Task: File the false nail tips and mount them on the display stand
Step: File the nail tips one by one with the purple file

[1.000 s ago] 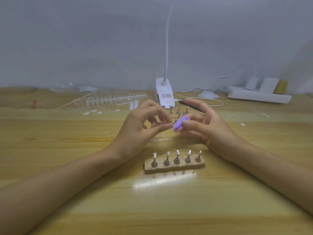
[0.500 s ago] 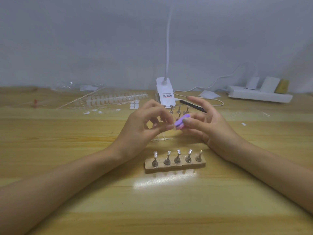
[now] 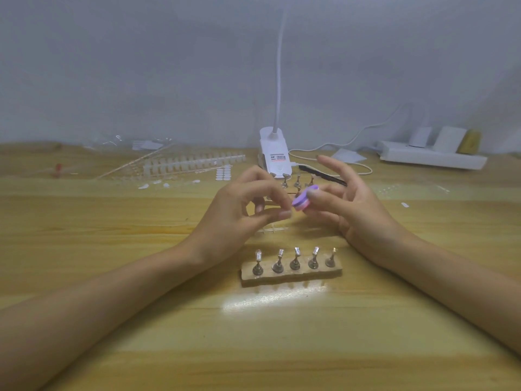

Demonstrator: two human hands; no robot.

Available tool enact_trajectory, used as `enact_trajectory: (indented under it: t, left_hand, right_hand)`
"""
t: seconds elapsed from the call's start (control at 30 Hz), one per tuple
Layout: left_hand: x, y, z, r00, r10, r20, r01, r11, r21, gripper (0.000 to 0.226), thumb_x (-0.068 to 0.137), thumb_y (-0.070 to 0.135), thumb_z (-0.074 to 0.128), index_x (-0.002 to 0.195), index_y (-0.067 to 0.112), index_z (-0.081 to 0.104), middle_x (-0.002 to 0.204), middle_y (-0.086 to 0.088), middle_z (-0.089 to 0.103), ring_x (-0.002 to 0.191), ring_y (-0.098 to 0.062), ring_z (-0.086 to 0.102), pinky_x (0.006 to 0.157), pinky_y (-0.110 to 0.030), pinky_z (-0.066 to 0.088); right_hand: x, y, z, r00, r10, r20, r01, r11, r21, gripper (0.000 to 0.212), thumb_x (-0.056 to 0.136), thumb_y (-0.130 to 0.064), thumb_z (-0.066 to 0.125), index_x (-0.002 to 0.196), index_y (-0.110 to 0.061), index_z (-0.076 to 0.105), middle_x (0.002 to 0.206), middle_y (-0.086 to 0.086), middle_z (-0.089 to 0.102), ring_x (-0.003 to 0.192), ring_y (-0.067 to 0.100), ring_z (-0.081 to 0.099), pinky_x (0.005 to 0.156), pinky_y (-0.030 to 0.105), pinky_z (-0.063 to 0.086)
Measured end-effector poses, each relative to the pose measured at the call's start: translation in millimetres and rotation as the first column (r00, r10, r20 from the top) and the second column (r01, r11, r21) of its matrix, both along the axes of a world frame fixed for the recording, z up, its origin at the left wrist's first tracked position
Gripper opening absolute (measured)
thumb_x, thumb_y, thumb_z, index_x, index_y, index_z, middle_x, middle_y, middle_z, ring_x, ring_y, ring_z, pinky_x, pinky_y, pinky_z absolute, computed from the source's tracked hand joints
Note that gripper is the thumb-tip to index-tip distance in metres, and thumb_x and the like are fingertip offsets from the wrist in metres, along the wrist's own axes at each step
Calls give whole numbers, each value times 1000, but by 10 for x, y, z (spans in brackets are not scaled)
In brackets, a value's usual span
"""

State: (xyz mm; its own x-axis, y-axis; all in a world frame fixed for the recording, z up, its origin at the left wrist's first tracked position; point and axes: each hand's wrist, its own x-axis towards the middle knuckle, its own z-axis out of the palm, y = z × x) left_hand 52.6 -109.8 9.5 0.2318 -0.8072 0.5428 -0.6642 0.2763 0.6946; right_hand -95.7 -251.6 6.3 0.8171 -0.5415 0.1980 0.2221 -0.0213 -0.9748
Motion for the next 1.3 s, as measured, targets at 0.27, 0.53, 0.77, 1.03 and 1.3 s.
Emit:
enact_trajectory:
  t: [0.27,0.53,0.77,1.03,1.3]
  left_hand:
    - [0,-6,0,1000,8,-1,-8,1000,5,11,84,13,75,82,21,67,90,7,56,70,-5,48,62,-6,37]
    - [-7,-4,3,1000,3,-4,-3,1000,-2,5,82,22,73,82,24,68,92,8,54,71,-10,48,62,-6,38]
    - [12,2,6,1000,16,-14,-16,1000,-14,17,83,17,74,81,31,65,93,3,56,73,-6,50,64,-8,39]
    - [7,-4,-7,1000,4,13,-4,1000,-4,7,83,20,74,81,24,69,92,7,54,72,-9,49,59,-8,38]
    - [25,4,-11,998,49,-41,-50,998,-31,5,81,27,75,82,25,71,92,14,49,72,-8,47,55,-16,39]
  right_hand:
    - [-6,36,-2,998,-56,19,57,996,-67,83,76,-17,76,148,-27,37,93,15,69,92,29,74,77,36,61]
    - [-8,59,14,1000,-15,26,17,996,-84,79,77,-15,74,147,-24,38,86,9,70,90,28,74,76,32,60]
    - [-16,65,15,998,-36,46,41,993,-112,76,79,-14,73,147,-25,39,94,16,67,91,29,74,77,31,59]
    - [-15,53,7,998,-34,60,40,994,-104,76,79,-13,71,147,-24,39,93,14,66,92,29,74,78,32,59]
    - [-27,67,23,997,-13,72,20,995,-100,74,81,-14,70,147,-24,39,98,20,63,92,28,74,79,31,59]
